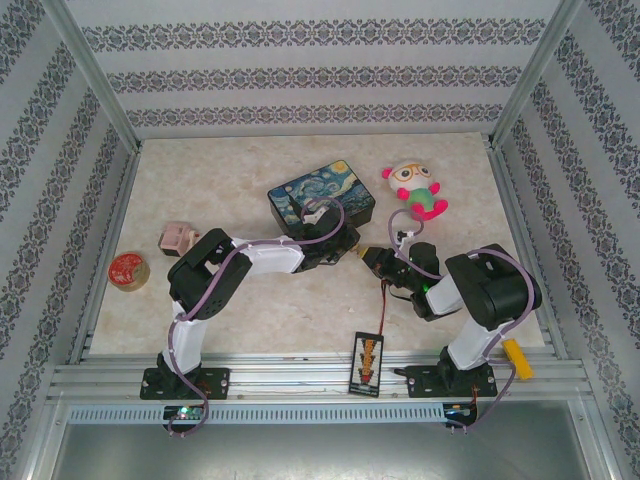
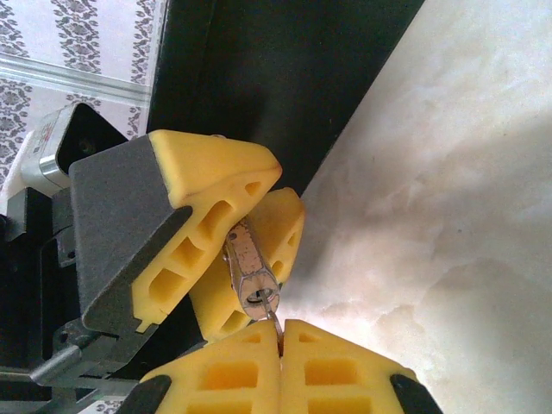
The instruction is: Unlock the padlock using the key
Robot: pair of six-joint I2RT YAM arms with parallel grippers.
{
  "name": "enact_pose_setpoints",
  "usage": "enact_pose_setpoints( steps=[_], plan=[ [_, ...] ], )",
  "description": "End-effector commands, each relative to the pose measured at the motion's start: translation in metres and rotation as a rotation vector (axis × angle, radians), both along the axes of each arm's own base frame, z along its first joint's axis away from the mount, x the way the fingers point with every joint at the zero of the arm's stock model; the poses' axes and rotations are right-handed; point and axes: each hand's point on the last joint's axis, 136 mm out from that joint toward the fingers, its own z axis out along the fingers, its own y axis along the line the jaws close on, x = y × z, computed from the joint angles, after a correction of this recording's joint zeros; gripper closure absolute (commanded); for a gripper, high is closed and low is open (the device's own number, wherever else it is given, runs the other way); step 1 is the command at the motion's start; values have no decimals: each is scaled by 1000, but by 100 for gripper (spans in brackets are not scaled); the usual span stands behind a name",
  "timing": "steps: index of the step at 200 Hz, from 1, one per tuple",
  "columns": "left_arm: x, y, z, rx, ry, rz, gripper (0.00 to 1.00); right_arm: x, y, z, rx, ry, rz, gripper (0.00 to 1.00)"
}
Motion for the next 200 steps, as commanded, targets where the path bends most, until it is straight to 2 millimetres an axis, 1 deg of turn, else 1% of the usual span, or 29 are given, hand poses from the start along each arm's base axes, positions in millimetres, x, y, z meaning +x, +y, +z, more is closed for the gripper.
enact_pose_setpoints(
  steps=[1, 55, 124, 167, 200],
  plan=[
    [-19, -8, -10, -95, 115, -17, 78, 6, -2, 10, 22, -41, -9, 100],
    [-19, -6, -11, -91, 111, -13, 78, 5, -3, 4, 19, -22, -11, 100],
    [-18, -6, -11, -85, 88, -24, 78, 8, -6, -3, 37, 6, -20, 100],
    [-22, -6, -13, -74, 88, -43, 78, 11, -6, -3, 51, 11, -14, 100],
    [-23, -2, -14, -67, 84, -37, 79, 12, -5, -4, 61, 13, -14, 100]
  ],
)
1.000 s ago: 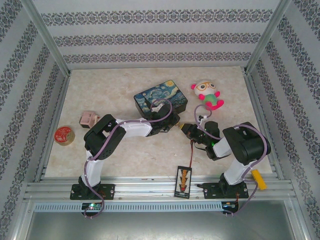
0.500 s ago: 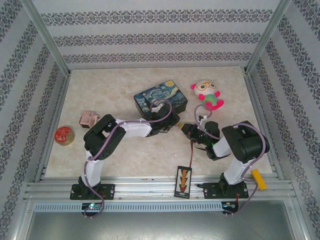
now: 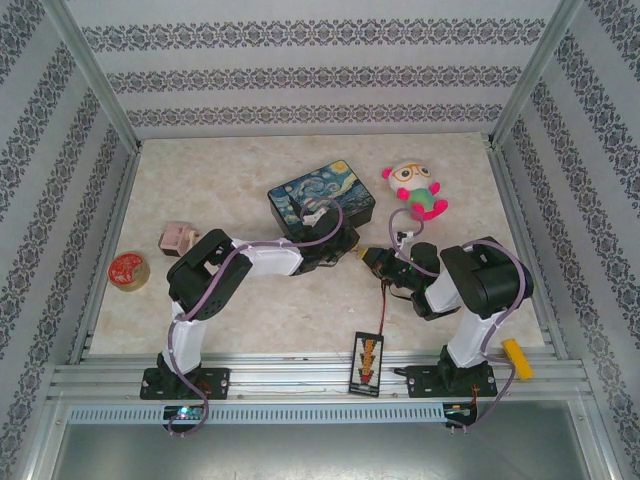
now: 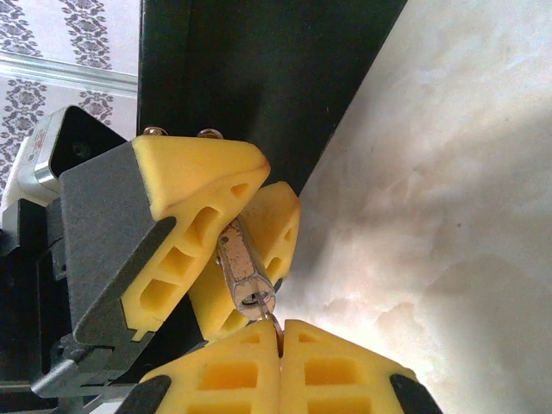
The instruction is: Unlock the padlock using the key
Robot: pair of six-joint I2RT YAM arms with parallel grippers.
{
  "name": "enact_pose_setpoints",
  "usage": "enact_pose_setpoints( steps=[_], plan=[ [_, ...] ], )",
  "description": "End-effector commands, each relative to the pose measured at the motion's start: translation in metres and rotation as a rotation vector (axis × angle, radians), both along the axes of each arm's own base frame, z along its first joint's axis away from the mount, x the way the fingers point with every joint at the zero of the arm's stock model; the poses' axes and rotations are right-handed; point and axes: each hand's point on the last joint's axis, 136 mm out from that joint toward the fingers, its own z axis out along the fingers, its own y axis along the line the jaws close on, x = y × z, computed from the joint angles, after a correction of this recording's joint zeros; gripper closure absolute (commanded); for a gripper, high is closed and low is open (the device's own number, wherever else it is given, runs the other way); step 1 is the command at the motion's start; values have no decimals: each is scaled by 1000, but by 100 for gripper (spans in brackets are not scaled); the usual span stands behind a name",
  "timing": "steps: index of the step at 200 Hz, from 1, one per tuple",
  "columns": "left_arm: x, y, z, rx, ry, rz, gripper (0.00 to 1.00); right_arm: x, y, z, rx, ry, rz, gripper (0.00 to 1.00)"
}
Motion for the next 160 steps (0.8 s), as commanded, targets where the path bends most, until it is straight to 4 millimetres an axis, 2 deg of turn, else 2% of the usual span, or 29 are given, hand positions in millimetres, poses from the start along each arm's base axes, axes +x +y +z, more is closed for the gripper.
enact_pose_setpoints(
  steps=[1, 87, 160],
  plan=[
    [-22, -3, -13, -67, 122, -19, 79, 11, -6, 1, 5, -12, -36, 100],
    [-26, 0, -10, -54, 105, -23, 79, 2, -10, -10, 17, 18, -51, 100],
    [-23, 1, -7, -68, 95, -1, 79, -2, -12, -9, 23, 27, -54, 100]
  ],
)
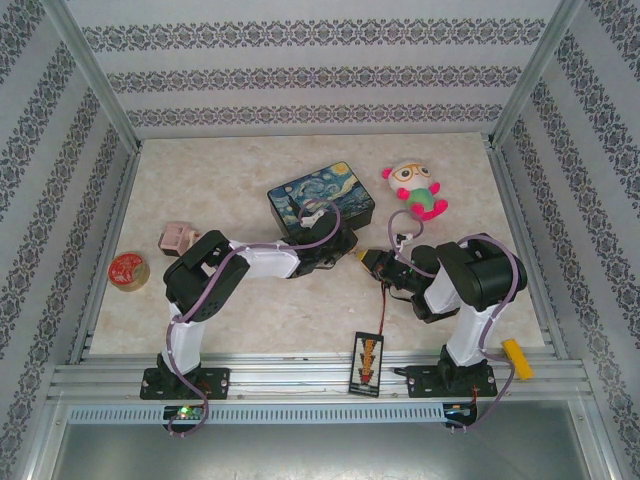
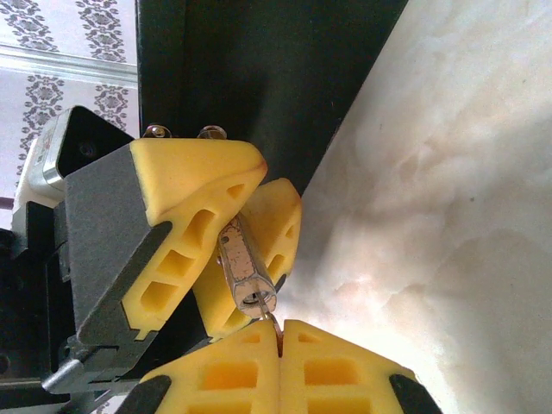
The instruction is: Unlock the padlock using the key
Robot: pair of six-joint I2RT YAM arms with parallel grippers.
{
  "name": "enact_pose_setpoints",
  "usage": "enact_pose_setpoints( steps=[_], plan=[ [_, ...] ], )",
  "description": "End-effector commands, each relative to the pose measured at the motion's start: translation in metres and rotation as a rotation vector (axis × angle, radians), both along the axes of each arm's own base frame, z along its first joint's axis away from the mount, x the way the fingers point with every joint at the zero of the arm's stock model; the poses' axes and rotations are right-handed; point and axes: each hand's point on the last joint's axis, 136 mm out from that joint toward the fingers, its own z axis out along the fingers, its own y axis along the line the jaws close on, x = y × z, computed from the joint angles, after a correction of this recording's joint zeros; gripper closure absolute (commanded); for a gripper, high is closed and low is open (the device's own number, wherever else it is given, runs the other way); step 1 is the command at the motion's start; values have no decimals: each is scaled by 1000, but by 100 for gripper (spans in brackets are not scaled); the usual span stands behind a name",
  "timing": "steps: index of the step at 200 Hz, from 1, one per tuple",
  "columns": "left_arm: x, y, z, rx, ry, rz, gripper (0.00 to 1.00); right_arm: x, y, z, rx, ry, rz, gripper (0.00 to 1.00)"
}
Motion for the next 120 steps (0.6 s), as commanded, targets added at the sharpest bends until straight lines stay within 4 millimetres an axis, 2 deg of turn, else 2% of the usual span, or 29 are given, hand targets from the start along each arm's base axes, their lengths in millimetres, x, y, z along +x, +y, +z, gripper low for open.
enact_pose_setpoints(
  steps=[1, 53, 120],
  plan=[
    [-18, -3, -8, -66, 108, 10, 79, 4, -14, -8, -24, 18, -73, 100],
    [-16, -4, -8, -75, 109, 17, 79, 0, -16, -10, -26, 26, -77, 100],
    [-20, -4, -10, -75, 119, 2, 79, 11, -11, 1, 13, 16, -76, 100]
  ],
)
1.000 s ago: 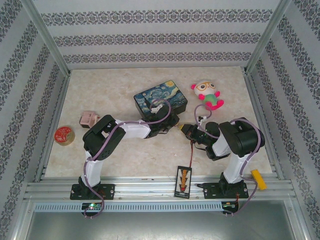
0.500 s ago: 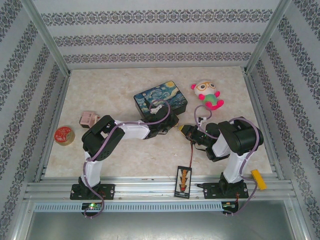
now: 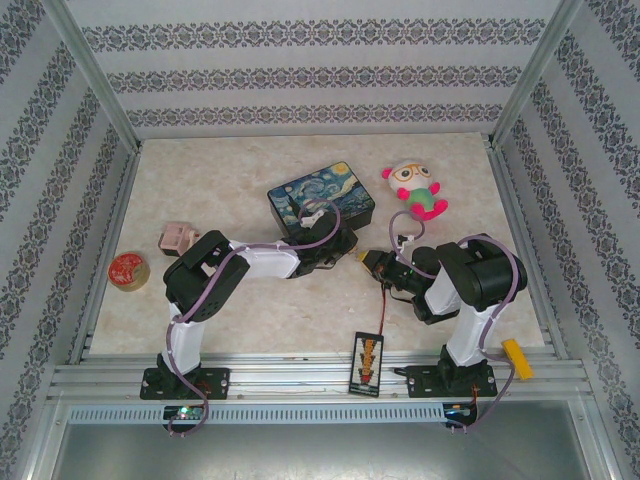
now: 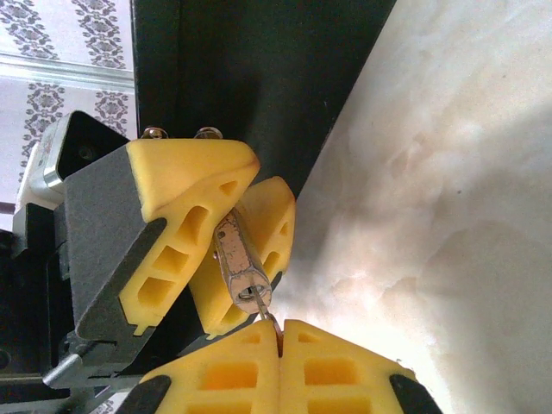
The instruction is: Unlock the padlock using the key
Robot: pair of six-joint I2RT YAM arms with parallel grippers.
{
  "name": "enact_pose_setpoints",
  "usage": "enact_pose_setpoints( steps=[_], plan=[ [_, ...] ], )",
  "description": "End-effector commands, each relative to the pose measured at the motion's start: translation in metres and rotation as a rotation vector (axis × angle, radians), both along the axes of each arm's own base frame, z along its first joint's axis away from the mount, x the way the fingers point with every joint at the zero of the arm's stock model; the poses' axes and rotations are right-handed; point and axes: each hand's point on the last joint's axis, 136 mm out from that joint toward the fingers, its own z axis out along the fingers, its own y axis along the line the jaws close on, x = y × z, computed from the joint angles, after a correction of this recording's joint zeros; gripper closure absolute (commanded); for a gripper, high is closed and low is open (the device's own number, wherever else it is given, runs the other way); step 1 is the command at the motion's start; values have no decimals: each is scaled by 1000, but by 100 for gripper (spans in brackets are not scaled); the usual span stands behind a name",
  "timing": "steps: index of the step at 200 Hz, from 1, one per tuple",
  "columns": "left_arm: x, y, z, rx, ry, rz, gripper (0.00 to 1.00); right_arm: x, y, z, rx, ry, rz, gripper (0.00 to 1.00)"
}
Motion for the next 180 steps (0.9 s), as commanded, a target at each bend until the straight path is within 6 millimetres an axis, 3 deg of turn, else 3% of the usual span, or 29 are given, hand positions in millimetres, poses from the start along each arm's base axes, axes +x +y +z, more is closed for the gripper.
enact_pose_setpoints(
  steps=[1, 180],
  plan=[
    [-20, -4, -10, -70, 117, -3, 79, 13, -9, 2, 0, 1, -60, 100],
    [-23, -8, -13, -101, 119, -20, 79, 24, -5, 12, 69, 32, -70, 100]
  ],
)
